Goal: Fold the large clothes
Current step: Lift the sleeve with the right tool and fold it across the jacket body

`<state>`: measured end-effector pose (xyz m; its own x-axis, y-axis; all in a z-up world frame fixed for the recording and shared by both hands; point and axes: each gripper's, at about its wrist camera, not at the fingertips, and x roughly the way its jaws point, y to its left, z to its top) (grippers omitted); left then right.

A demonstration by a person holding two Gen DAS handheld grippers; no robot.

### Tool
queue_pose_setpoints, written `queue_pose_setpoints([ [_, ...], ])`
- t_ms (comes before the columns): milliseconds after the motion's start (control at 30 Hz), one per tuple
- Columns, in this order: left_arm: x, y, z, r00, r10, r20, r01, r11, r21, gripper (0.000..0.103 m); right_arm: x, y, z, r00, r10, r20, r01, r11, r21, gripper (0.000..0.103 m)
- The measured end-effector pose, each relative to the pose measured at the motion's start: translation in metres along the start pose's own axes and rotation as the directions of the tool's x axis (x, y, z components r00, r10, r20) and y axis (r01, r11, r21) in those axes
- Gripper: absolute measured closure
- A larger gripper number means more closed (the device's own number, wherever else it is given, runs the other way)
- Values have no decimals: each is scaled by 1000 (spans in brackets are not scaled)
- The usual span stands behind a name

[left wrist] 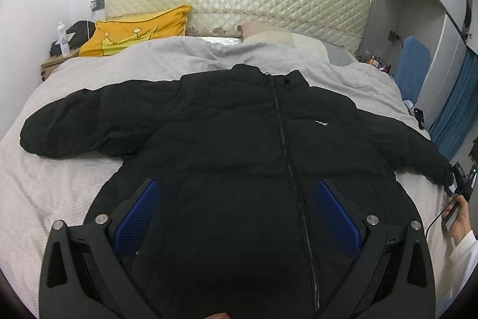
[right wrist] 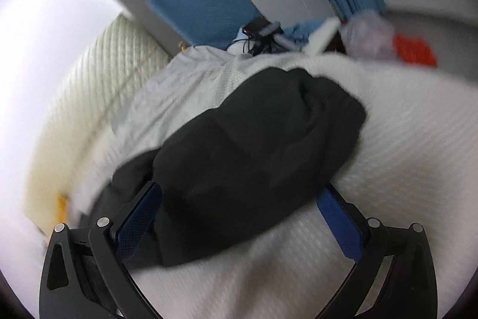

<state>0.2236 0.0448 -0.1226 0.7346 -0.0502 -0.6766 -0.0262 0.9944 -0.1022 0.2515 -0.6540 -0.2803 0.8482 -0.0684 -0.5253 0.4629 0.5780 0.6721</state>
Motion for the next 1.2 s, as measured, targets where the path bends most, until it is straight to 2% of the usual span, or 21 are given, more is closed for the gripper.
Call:
queue_pose_setpoints([
  [200, 11, -9, 4, 1000, -10, 1, 10, 1000, 4, 0, 14, -1, 22, 996, 56, 65, -59, 997, 53, 1],
  [267, 14, -11, 3, 1000, -13, 6, 13, 1000, 13, 0, 20, 4, 29, 993, 92, 75, -96, 994, 49, 8],
  [300, 16, -12, 3, 1000, -13, 5, 13, 1000, 17, 0, 24, 6, 32, 992, 107, 72, -110, 993, 50, 22],
  [333, 18, -14, 4, 1000, -13, 2, 13, 1000, 21, 0, 28, 8, 35, 991, 116, 61, -119, 991, 54, 31],
  [400, 23, -16, 5, 1000, -2, -11, 3, 999, 40, 0, 35, 13, 41, 994, 103, 44, -106, 993, 56, 65],
  [467, 25, -16, 6, 1000, -1, -16, 2, 999, 44, 0, 31, 22, 47, 996, 71, 53, -73, 997, 33, 84],
  [500, 24, -15, 7, 1000, -3, -12, 3, 999, 41, 0, 30, 25, 52, 995, 77, 55, -78, 997, 19, 89],
  [700, 21, -6, 10, 1000, 29, -7, -28, 998, 64, 0, -9, 63, 73, 988, 73, 133, -58, 992, -113, 96],
  [933, 4, 3, 13, 999, 26, 28, -28, 999, 47, 0, -52, 124, 94, 986, 100, 130, -67, 969, -237, 97],
  [1033, -1, 7, 15, 999, 27, 42, -29, 998, 47, 0, -67, 163, 89, 987, 94, 128, -52, 953, -298, 97],
  [1200, -9, 7, 16, 994, 83, 64, -89, 992, 90, 0, -96, 229, 73, 986, 97, 135, -33, 909, -415, 97],
])
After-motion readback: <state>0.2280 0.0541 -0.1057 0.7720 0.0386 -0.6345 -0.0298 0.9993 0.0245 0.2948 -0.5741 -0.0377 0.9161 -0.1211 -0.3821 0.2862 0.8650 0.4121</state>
